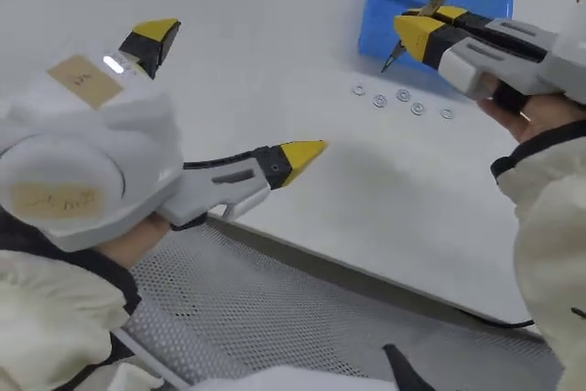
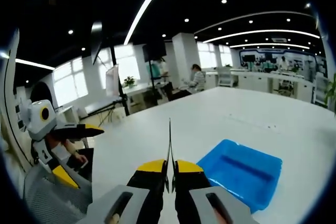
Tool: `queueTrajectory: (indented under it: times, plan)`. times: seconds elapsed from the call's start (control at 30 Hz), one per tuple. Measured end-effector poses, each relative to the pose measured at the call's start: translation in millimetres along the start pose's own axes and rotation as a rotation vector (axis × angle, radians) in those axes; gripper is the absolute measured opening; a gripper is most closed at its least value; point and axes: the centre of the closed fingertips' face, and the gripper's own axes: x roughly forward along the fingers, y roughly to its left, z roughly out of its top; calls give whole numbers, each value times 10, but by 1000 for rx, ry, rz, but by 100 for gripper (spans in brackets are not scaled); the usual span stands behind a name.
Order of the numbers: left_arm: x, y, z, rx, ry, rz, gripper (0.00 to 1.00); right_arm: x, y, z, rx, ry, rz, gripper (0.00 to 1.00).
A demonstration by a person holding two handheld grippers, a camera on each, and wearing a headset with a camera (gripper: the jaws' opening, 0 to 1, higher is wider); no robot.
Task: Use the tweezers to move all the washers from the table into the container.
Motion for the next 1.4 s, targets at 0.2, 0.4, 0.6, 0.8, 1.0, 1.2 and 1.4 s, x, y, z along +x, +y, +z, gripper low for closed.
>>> queueTrajectory:
  times: [0.2,0.4,0.6,0.8,1.0,1.2,1.4]
  plan:
    - [21,29,-123,36,67,13,93,164,-73,-134,-39,-1,-1,2]
    - [36,39,-184,58,103,11,93,313,-126,-302,-98,18,-11,2]
    - [37,77,-200,47,112,19,90,348,-156,-334,-93,26,-24,2]
    - [46,69,-223,53,124,14,88,372,-262,-428,-100,9,-44,2]
    - [50,69,-238,57,132,16,87,402,-261,-458,-86,4,-46,2]
    - [42,83,-205,54,114,24,88,424,-274,-565,-106,31,-51,2]
    - [42,93,-224,49,124,28,86,420,-249,-531,-142,24,-61,2]
